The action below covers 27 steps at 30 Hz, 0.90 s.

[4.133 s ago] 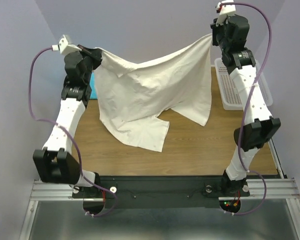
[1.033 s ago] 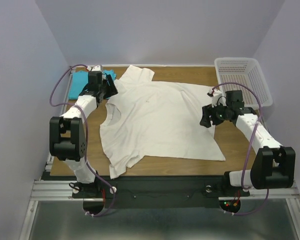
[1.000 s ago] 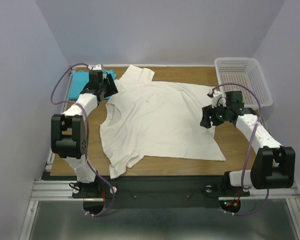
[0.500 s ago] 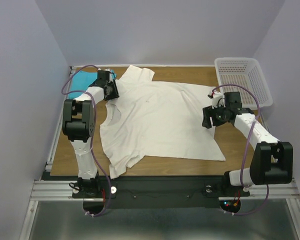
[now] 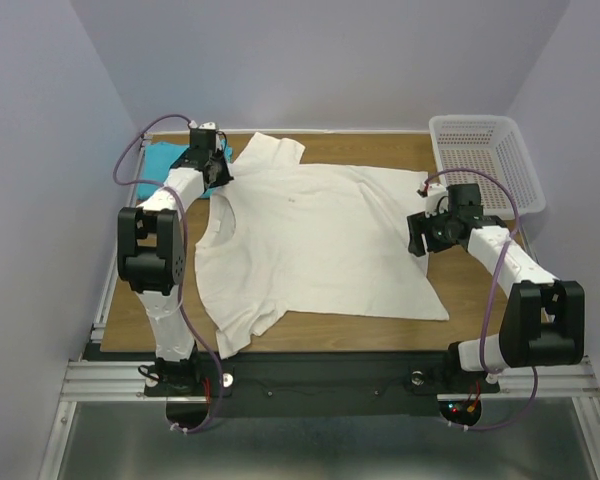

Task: Fold and stack the t-shirts
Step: Flatten the tshirt out

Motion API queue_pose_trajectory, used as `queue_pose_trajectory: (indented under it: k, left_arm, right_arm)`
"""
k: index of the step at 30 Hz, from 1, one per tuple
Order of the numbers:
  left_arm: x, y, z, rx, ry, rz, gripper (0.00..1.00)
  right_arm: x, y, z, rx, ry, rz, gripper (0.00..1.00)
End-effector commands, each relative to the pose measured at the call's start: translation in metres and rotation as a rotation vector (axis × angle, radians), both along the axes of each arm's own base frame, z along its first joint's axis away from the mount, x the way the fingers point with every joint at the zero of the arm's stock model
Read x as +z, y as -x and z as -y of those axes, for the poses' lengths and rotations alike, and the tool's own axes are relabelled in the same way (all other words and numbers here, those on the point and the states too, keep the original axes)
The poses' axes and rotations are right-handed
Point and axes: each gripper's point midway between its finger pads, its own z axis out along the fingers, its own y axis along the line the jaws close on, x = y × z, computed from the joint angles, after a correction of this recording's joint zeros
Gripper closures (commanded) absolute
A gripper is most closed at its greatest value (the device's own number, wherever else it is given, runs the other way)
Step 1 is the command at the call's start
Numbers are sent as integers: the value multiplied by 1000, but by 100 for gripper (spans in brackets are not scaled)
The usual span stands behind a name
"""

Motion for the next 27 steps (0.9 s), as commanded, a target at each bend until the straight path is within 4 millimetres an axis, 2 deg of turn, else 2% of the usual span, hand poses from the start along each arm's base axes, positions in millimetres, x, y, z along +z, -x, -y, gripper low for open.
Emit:
queue_pose_trajectory:
  k: [1,6,11,14,17,20,23,24,27]
  left_arm:
    - [62,6,-26,89,-65,126,100]
    - [61,26,-40,128,-85,127,100]
    - [29,50,-50,142,-67,25,100]
    - [16,67,-50,139,-44,-14,100]
    - [10,80,-46,123,-17,-34,100]
    - [9,89,-45,118,-5,-32,100]
    - [12,91,-49,125,1,-14,84]
    - [18,91,-50,125,3,2,71]
    - [34,90,-53,137,12,50,52]
  right_arm:
    - [2,-12,6,-17,35,42,27]
    - [-4,-13,10,-8,58,31,27]
    - [-2,-17,6,21,45,36,27]
    - [3,-15,-9,104,-9,53,27]
    - [1,0,-28,238,-83,26,27]
    - [-11,6,-28,279,-78,-20,27]
    - [-29,5,-15,260,-5,-64,28]
    - [-33,7,-12,259,13,-77,29]
    - [-39,13,-11,280,21,-94,31]
